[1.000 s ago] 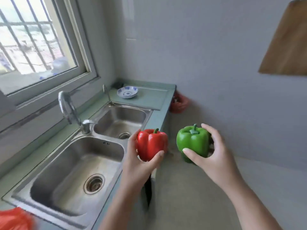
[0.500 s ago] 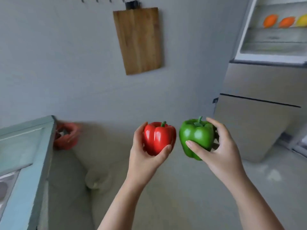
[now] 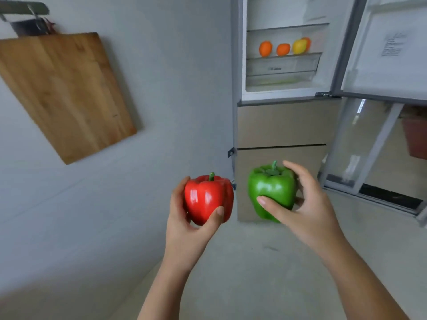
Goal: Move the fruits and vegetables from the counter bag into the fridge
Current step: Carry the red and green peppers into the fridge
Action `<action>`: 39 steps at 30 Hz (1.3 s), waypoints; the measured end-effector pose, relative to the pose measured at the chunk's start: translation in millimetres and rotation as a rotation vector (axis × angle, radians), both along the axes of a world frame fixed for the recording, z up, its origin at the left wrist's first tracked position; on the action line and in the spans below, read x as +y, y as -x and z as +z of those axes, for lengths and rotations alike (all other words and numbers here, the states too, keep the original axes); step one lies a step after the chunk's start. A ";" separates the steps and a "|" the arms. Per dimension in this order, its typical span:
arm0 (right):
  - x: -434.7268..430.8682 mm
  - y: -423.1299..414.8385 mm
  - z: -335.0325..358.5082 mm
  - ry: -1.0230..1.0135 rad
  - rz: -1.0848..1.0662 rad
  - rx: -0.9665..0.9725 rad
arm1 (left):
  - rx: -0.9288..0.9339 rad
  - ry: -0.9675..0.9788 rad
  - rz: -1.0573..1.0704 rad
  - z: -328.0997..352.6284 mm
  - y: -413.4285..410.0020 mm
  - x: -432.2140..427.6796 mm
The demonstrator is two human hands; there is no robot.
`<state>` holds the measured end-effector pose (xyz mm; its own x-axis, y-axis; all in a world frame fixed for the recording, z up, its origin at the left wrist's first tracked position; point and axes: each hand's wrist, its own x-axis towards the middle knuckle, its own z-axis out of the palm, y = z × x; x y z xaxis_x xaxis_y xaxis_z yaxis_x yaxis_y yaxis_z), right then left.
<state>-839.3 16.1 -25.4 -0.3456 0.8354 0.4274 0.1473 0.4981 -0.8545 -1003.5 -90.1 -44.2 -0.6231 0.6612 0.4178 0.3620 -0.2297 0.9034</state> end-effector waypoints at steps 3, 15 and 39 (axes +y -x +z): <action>28.1 12.5 -2.2 0.029 -0.039 -0.014 | -0.025 0.005 -0.048 -0.2 19.1 37.7; 212.1 19.0 -10.1 0.020 -0.201 -0.031 | -0.135 -0.025 -0.221 -10.3 31.1 248.5; 605.9 63.7 17.4 0.010 -0.266 0.015 | -0.032 -0.025 -0.351 27.6 80.7 656.9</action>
